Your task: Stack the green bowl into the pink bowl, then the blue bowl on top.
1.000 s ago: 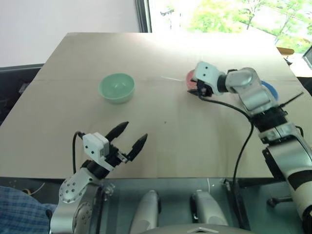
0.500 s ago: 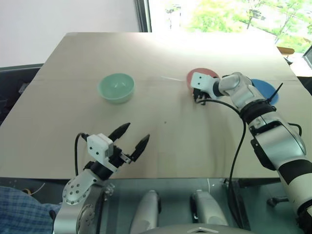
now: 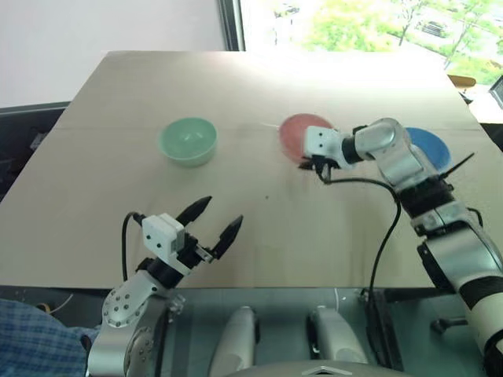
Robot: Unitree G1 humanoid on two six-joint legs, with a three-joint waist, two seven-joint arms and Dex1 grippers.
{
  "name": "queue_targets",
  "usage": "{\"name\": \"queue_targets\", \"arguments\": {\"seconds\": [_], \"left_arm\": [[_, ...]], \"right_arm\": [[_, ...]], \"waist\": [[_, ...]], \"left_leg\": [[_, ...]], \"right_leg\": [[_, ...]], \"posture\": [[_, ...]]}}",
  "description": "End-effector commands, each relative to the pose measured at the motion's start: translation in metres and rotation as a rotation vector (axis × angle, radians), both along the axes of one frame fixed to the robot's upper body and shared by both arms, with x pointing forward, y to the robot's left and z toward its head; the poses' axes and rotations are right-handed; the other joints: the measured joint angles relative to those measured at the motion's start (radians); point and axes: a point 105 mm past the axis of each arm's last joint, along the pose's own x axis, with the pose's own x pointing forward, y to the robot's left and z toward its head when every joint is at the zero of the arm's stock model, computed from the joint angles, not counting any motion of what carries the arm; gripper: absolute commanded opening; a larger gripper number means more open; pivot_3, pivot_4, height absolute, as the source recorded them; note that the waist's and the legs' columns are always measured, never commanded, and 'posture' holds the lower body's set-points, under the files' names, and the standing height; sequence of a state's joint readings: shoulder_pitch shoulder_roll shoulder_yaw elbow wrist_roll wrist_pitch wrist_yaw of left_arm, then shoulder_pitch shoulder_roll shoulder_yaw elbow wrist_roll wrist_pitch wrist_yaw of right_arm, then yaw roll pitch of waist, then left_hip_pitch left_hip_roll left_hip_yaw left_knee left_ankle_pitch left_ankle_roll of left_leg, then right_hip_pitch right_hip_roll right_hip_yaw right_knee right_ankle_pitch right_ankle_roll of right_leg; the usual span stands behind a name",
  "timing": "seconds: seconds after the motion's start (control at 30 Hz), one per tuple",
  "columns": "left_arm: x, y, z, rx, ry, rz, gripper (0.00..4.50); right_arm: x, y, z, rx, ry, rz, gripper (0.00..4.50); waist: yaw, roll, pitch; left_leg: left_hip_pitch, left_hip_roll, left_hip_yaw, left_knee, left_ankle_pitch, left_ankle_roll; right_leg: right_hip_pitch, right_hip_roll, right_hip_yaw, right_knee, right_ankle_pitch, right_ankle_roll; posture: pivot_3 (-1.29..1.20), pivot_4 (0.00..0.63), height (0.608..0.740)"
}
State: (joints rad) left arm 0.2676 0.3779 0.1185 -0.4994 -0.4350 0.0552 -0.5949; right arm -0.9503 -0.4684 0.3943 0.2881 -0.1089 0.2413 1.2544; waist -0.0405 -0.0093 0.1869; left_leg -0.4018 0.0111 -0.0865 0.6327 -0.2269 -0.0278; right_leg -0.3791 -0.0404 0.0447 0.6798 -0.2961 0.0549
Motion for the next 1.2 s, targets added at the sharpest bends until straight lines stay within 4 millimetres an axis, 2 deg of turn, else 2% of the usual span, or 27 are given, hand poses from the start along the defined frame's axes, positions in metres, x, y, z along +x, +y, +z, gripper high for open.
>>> {"name": "queue_targets", "arguments": {"seconds": [0.03, 0.13, 0.23, 0.3, 0.33, 0.4, 0.53, 0.57, 0.6, 0.67, 0.8, 0.87, 0.93, 1.07, 1.2], "left_arm": [[0.000, -0.002, 0.007, 0.001, -0.025, -0.022, 4.29], [0.001, -0.003, 0.006, 0.004, -0.023, -0.034, 4.29], [0.004, -0.001, 0.007, 0.002, -0.022, -0.032, 4.29], [0.005, -0.001, 0.006, 0.008, -0.020, -0.039, 4.29], [0.005, -0.002, 0.006, 0.013, -0.019, -0.044, 4.29], [0.006, -0.002, 0.006, 0.016, -0.018, -0.050, 4.29], [0.006, -0.001, 0.006, 0.016, -0.016, -0.049, 4.29], [0.006, -0.002, 0.006, 0.016, -0.017, -0.050, 4.29], [0.005, -0.003, 0.007, 0.016, -0.018, -0.050, 4.29], [0.005, -0.003, 0.007, 0.015, -0.018, -0.051, 4.29], [0.005, -0.002, 0.008, 0.016, -0.021, -0.047, 4.29], [0.006, 0.002, 0.011, 0.022, -0.031, -0.037, 4.29], [0.011, 0.004, 0.016, 0.033, -0.045, -0.026, 4.29], [0.023, 0.011, 0.025, 0.077, -0.069, 0.022, 4.29], [0.040, 0.024, 0.035, 0.148, -0.070, 0.095, 4.29]], "right_arm": [[-0.043, 0.010, 0.018, 0.005, 0.003, 0.097, 0.03], [-0.062, 0.014, 0.012, -0.005, 0.027, 0.103, 0.03], [-0.072, 0.015, 0.000, -0.027, 0.047, 0.094, 0.03], [-0.074, 0.015, -0.005, -0.044, 0.039, 0.094, 0.74], [-0.074, 0.015, -0.006, -0.045, 0.039, 0.090, 0.86], [-0.074, 0.016, -0.005, -0.041, 0.042, 0.083, 1.53], [-0.069, 0.014, -0.002, -0.023, 0.035, 0.056, 3.19], [-0.068, 0.013, 0.000, -0.020, 0.033, 0.051, 3.35], [-0.068, 0.012, 0.002, -0.015, 0.035, 0.046, 4.00], [-0.068, 0.010, 0.004, -0.004, 0.042, 0.040, 4.39], [-0.074, 0.002, 0.015, 0.023, 0.069, 0.033, 4.39], [-0.083, -0.004, 0.024, 0.105, 0.158, 0.041, 4.39], [-0.084, -0.011, 0.033, 0.188, 0.205, 0.017, 4.39], [-0.081, -0.026, 0.052, 0.364, 0.201, -0.032, 4.39], [-0.066, -0.058, 0.075, 0.595, 0.136, -0.176, 4.39]], "waist": [[0.002, 0.000, 0.000], [0.003, 0.000, 0.000], [0.003, 0.000, 0.000], [0.003, 0.000, 0.000], [0.003, 0.000, 0.000], [0.001, 0.000, 0.000], [0.002, 0.000, 0.000], [0.002, 0.000, 0.000], [0.002, 0.000, 0.000], [0.002, 0.000, 0.000], [0.003, 0.000, 0.000], [0.003, -0.001, 0.000], [0.005, -0.001, 0.000], [0.007, -0.001, 0.000], [0.007, -0.001, 0.000]], "left_leg": [[0.000, 0.000, 0.000, 0.000, 0.000, 0.000], [0.000, 0.000, -0.001, 0.001, 0.000, 0.000], [0.001, -0.001, -0.001, 0.001, 0.000, 0.000], [0.001, -0.001, -0.001, 0.001, 0.000, 0.000], [0.001, -0.001, -0.001, 0.001, 0.000, 0.000], [0.001, -0.001, -0.001, 0.001, 0.000, 0.000], [0.001, 0.000, -0.001, 0.001, 0.000, 0.000], [0.001, 0.000, -0.001, 0.001, 0.000, 0.000], [0.001, 0.000, -0.001, 0.001, 0.000, 0.000], [0.001, 0.000, -0.001, 0.001, 0.000, 0.000], [0.000, 0.000, -0.001, 0.001, 0.000, 0.000], [0.000, 0.000, -0.001, 0.001, 0.000, 0.000], [0.000, 0.000, -0.001, 0.001, 0.000, 0.000], [0.000, -0.001, -0.002, 0.001, 0.000, 0.000], [0.000, -0.001, -0.001, 0.001, 0.000, 0.000]], "right_leg": [[0.000, 0.000, 0.000, 0.000, 0.000, 0.000], [0.001, 0.000, -0.001, 0.000, 0.000, 0.000], [0.001, 0.000, -0.001, 0.000, 0.000, 0.000], [0.001, 0.000, -0.001, 0.000, 0.000, 0.000], [0.001, 0.000, -0.001, 0.000, 0.000, 0.000], [0.001, 0.000, -0.001, 0.000, 0.000, 0.000], [0.001, 0.000, -0.001, 0.000, 0.000, 0.000], [0.001, 0.000, -0.001, 0.000, 0.000, 0.000], [0.001, 0.000, -0.001, 0.000, 0.000, 0.000], [0.001, 0.000, -0.001, 0.000, 0.000, 0.000], [0.001, 0.000, -0.001, 0.000, 0.000, 0.000], [0.001, 0.000, -0.001, 0.000, 0.000, 0.000], [0.001, 0.000, -0.001, 0.000, 0.000, 0.000], [0.002, 0.000, -0.002, 0.000, 0.000, 0.000], [0.002, 0.000, -0.002, 0.000, 0.000, 0.000]], "posture": [[0.00, 0.150, 0.740], [0.00, 0.150, 0.740], [0.00, 0.150, 0.740], [0.00, 0.150, 0.740], [0.00, 0.150, 0.740], [0.00, 0.150, 0.740], [0.00, 0.150, 0.740], [0.00, 0.150, 0.740], [0.00, 0.150, 0.740], [0.00, 0.150, 0.740], [0.00, 0.150, 0.740], [0.00, 0.150, 0.740], [0.00, 0.150, 0.740], [0.00, 0.150, 0.740], [0.00, 0.150, 0.740]]}}
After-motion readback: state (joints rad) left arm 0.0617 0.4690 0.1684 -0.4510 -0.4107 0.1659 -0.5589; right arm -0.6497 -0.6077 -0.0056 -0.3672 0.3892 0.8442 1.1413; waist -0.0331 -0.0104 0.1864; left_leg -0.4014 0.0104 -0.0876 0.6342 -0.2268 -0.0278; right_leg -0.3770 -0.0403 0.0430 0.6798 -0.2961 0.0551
